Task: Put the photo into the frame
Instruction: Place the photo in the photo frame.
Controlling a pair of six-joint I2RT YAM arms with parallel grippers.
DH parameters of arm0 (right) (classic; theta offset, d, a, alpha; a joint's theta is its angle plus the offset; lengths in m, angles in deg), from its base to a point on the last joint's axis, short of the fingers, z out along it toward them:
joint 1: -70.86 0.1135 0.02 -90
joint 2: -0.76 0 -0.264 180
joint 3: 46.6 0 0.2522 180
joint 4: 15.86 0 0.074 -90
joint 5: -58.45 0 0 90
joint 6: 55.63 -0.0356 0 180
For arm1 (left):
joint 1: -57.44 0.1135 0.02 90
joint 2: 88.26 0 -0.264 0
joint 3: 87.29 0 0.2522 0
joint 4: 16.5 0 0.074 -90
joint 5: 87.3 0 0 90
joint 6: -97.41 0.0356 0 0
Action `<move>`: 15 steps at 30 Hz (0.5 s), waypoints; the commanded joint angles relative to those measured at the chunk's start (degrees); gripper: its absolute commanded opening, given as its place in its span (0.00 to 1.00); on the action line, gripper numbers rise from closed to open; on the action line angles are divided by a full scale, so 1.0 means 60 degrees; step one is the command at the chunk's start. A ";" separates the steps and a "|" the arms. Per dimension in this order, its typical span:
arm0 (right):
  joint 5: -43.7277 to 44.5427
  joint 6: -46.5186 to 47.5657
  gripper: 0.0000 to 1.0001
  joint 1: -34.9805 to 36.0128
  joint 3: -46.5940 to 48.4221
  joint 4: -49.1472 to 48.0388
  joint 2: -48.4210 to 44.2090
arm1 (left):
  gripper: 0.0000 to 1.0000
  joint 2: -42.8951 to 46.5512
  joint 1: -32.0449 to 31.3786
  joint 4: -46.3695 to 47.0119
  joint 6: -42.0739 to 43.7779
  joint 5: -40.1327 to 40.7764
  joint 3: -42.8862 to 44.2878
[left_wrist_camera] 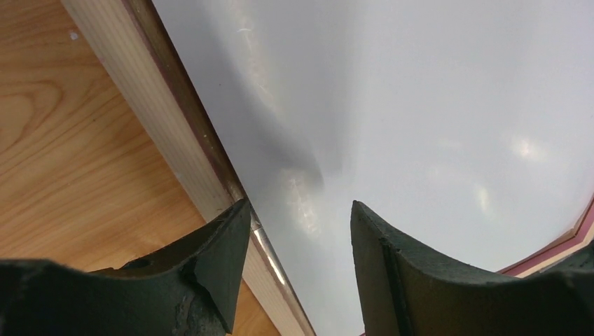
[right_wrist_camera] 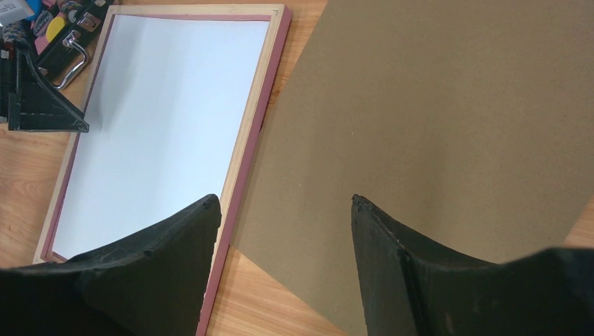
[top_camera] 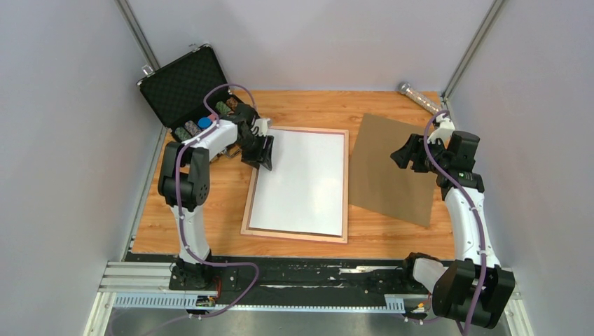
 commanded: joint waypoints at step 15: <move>-0.0006 0.0470 0.68 -0.0050 -0.0022 -0.0481 0.0030 | 0.66 0.1863 -0.0377 0.0916 0.0479 -0.0007 -0.0589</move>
